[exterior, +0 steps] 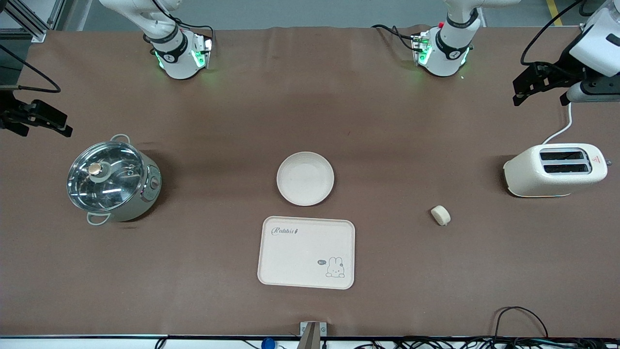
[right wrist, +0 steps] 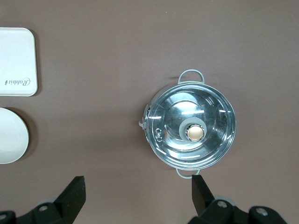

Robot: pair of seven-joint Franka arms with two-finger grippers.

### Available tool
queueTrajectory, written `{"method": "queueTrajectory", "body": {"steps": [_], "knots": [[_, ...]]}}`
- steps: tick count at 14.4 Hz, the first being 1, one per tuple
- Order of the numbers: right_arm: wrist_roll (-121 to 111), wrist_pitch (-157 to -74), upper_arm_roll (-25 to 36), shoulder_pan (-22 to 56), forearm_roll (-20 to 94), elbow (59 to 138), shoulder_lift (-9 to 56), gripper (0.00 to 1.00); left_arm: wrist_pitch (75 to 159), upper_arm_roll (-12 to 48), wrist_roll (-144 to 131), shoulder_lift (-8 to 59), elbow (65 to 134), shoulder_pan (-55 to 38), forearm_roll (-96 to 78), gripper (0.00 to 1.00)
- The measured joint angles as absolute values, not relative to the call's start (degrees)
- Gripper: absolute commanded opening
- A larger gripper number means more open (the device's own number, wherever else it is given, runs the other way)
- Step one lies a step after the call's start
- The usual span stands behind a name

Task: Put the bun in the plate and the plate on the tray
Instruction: 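Reach the left gripper toward the cream bun beside the toaster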

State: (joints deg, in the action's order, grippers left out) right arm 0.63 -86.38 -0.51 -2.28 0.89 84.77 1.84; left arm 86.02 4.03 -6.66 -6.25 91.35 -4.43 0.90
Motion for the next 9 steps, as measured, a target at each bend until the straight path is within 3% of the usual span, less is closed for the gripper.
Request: {"method": "queueTrajectory", "body": {"steps": [5, 9], "knots": [[0.72, -86.45, -0.33, -2.28, 0.9, 84.83, 1.84, 1.0, 86.12, 3.32, -6.65, -4.85, 91.32, -4.15, 0.9, 1.0], [0.73, -88.05, -0.29, -2.24, 0.94, 85.02, 1.85, 1.0, 92.51, 1.53, -6.76, 4.01, 91.4, -3.8, 1.59, 1.0]]}}
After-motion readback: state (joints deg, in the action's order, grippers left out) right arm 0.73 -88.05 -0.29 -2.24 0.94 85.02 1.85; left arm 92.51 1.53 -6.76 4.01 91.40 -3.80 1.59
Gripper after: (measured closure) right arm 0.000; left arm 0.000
